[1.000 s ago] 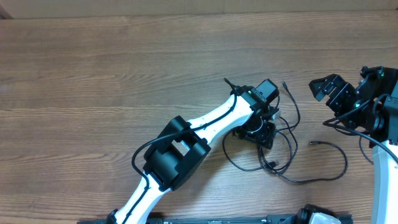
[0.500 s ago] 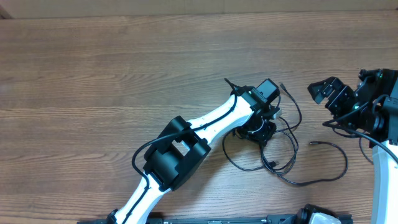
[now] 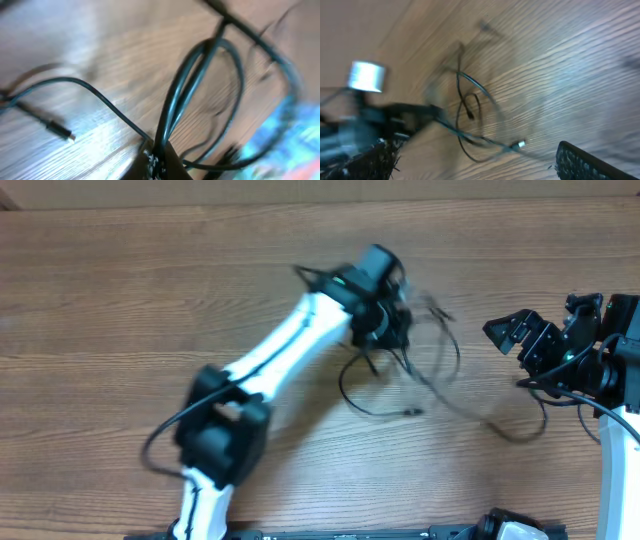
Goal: Untangle cables
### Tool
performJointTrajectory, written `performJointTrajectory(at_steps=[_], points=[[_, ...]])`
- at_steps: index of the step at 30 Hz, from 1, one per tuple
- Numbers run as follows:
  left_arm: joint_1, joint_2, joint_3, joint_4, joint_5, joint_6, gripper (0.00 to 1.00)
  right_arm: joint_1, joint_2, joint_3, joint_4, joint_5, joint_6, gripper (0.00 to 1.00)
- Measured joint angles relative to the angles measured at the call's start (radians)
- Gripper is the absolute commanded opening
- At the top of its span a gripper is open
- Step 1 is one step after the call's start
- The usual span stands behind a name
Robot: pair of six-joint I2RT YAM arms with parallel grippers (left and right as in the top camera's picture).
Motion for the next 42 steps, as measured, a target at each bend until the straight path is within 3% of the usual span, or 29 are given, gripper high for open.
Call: performJointTrajectory(at_steps=[8, 11, 16, 26, 36, 42], points=[[0.124, -0.196, 0.001, 0.069, 0.001, -0.224, 0.04, 0.000, 0.000, 0.000, -0.005, -0.117, -0.014, 1.00], [0.130, -0.218, 0.001, 0.069, 0.001, -0.297, 0.04, 0.000, 0.000, 0.000, 0.004, -0.191, -0.015, 0.96], [0.121, -0.219, 0.001, 0.074, 0.006, -0.349, 0.04, 0.000, 0.000, 0.000, 0.019, -0.270, 0.060, 0.95], [0.041, -0.219, 0.001, 0.316, 0.108, -0.375, 0.04, 0.000, 0.000, 0.000, 0.040, -0.307, 0.144, 0.90], [-0.017, -0.219, 0.001, 0.338, 0.166, -0.378, 0.04, 0.000, 0.000, 0.000, 0.078, -0.309, 0.156, 0.47], [-0.017, -0.219, 0.001, 0.338, 0.223, -0.378, 0.04, 0.000, 0.000, 0.000, 0.084, -0.288, 0.157, 0.28]])
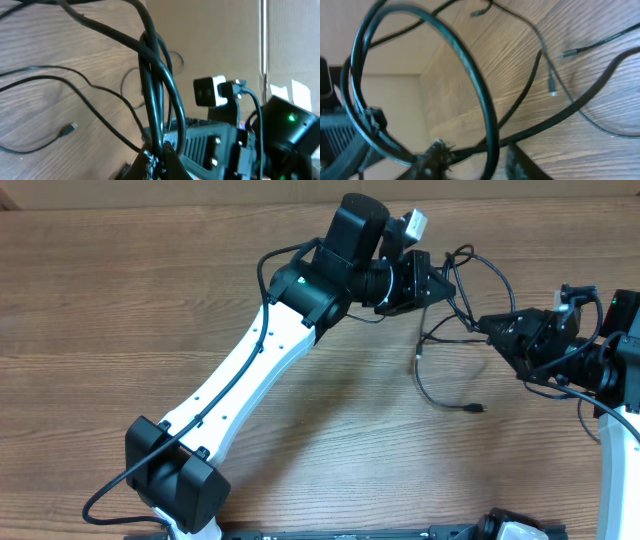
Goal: Untangle cables
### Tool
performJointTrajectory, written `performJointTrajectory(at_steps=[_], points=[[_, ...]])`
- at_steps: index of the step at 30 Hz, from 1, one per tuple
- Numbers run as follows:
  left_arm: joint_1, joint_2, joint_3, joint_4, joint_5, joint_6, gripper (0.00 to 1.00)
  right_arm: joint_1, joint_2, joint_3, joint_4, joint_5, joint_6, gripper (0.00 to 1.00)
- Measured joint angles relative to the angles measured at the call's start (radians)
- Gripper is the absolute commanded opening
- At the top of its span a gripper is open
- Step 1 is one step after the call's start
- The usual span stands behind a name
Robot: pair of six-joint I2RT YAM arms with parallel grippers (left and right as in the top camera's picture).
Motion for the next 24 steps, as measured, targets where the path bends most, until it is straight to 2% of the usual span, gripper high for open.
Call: performJointTrajectory(at_steps=[4, 6, 15, 24], points=[[0.000, 0.000, 0.000, 0.000, 0.031, 0.000, 0.04, 0.000, 0.000, 0.000, 0.011, 0.003, 0.003, 0.15], [-0.003, 0.000, 0.000, -0.001, 0.042, 0.000, 0.04, 0.000, 0.000, 0.000, 0.016, 0.005, 0.009, 0.05], [-0.013, 0.000, 0.000, -0.050, 0.015, 0.088, 0.04, 0.000, 0.000, 0.000, 0.016, 0.008, 0.026, 0.04], [0.020, 0.000, 0.000, -0.288, -0.191, 0.139, 0.32, 0.000, 0.000, 0.000, 0.008, 0.009, 0.026, 0.04]])
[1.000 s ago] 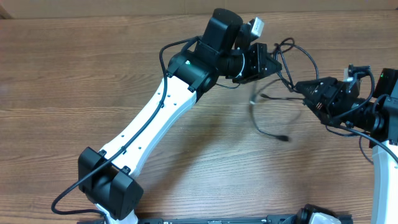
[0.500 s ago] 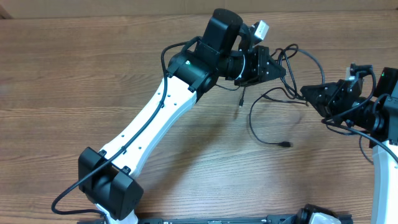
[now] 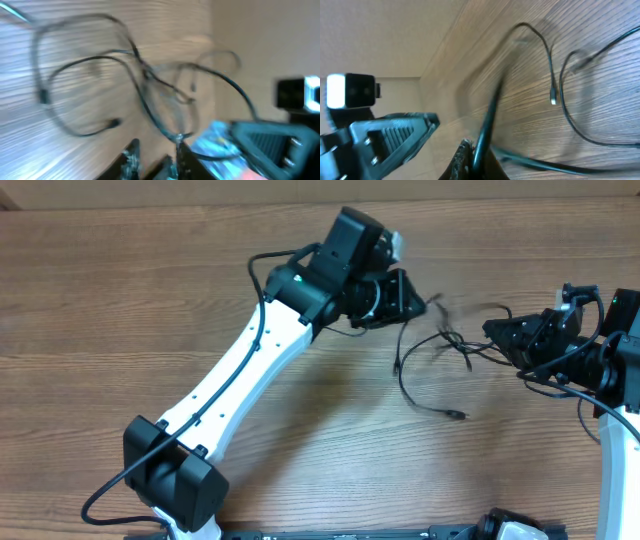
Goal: Untangle cables
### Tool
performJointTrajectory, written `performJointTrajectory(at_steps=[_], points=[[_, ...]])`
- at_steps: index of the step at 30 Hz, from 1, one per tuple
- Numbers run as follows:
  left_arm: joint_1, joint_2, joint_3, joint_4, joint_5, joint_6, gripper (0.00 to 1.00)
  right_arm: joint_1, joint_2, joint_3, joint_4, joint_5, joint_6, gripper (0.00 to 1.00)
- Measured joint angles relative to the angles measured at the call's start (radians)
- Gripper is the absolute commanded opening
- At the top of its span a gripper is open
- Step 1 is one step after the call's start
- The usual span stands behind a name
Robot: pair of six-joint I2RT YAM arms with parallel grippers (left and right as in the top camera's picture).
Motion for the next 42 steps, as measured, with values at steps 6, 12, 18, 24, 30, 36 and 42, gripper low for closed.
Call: performJointTrajectory(at_steps=[6, 12, 18, 24, 30, 36, 42], points=[[0.027, 0.000, 0.000, -0.055, -0.069, 0.029, 0.38, 0.000, 0.000, 0.000, 0.000, 0.000, 0.000, 0.04], [0.017, 0.000, 0.000, -0.060, -0.085, 0.104, 0.56, 0.000, 0.000, 0.000, 0.000, 0.000, 0.000, 0.04], [-0.016, 0.000, 0.000, -0.078, -0.097, 0.165, 0.61, 0.000, 0.000, 0.000, 0.003, -0.012, 0.001, 0.04], [-0.049, 0.000, 0.000, -0.079, -0.104, 0.207, 0.47, 0.000, 0.000, 0.000, 0.032, -0.108, -0.002, 0.04], [-0.048, 0.000, 0.000, -0.084, -0.108, 0.233, 0.50, 0.000, 0.000, 0.000, 0.071, -0.259, -0.037, 0.04], [-0.048, 0.000, 0.000, -0.060, -0.108, 0.237, 0.50, 0.000, 0.000, 0.000, 0.075, -0.411, -0.112, 0.04], [-0.048, 0.000, 0.000, -0.050, -0.095, 0.264, 0.43, 0.000, 0.000, 0.000, 0.077, -0.482, -0.143, 0.04]])
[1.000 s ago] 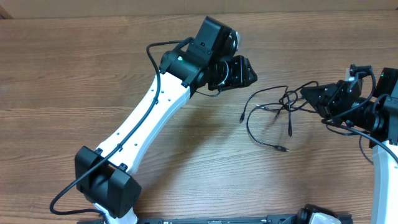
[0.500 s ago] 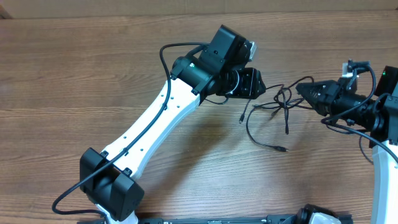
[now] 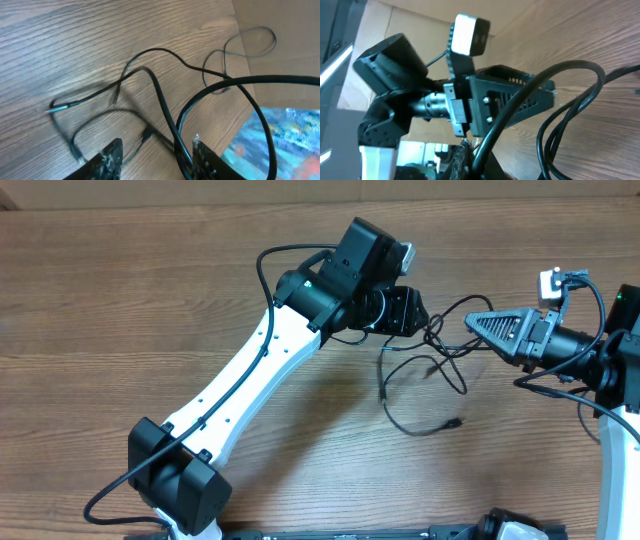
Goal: Untangle cables
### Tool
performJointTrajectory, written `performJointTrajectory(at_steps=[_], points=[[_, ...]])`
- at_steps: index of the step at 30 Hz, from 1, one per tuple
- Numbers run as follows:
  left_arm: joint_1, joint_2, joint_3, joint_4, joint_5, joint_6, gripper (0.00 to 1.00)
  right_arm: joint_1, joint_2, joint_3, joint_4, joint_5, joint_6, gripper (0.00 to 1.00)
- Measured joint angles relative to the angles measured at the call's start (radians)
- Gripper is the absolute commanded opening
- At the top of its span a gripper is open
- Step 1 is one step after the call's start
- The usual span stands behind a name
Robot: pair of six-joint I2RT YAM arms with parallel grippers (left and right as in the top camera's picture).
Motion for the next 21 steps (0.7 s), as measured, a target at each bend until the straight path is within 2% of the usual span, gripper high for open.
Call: performJointTrajectory(at_steps=[9, 13, 16, 21], points=[[0.012, 0.000, 0.000, 0.029, 0.025, 0.063, 0.52, 0.000, 0.000, 0.000, -0.010, -0.023, -0.029, 0.04], [0.049, 0.000, 0.000, 0.095, 0.110, 0.103, 0.67, 0.000, 0.000, 0.000, -0.011, -0.027, -0.037, 0.04], [0.070, 0.000, 0.000, 0.112, 0.182, 0.143, 0.75, 0.002, 0.000, 0.000, -0.010, -0.028, -0.042, 0.04], [0.047, 0.000, 0.000, 0.112, 0.220, 0.188, 0.77, 0.038, 0.000, 0.000, 0.008, -0.028, -0.042, 0.04]])
